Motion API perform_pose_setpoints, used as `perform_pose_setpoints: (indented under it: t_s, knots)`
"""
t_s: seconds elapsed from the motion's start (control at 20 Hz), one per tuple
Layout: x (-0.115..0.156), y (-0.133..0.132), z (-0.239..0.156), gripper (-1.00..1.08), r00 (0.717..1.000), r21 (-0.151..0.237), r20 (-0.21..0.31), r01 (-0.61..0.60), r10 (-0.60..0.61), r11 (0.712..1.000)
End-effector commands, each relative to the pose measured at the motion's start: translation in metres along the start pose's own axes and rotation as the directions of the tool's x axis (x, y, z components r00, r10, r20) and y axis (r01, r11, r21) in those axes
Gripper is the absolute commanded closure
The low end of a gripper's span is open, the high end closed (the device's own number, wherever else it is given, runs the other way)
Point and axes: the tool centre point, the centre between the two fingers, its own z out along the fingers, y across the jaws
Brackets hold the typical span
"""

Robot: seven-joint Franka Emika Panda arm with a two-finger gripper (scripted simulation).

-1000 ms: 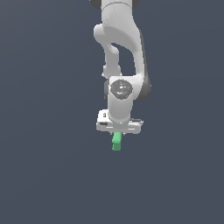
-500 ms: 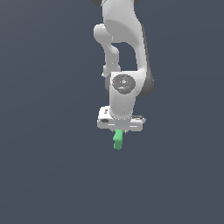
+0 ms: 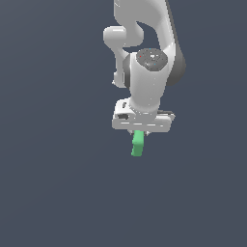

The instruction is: Pick up the object and move it to a goal position.

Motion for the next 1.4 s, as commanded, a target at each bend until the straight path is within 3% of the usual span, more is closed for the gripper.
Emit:
perform_pose_setpoints:
  t_s: [0.0,0.65,1.0,1.35]
  knots:
    - [-0.002,-0.009,-0.029,1.08,1.000,0.000,-0.001,0.000,0.000,1.000]
    - [-0.007,-0.048,-0.152,1.08,1.000,0.000,-0.001,0.000,0.000,1.000]
    - [-0.006,-0.056,-0.179,1.08,1.000,0.001,-0.001,0.000,0.000,1.000]
    - [-0.005,-0.057,-0.181,1.08,1.000,0.001,-0.001,0.000,0.000,1.000]
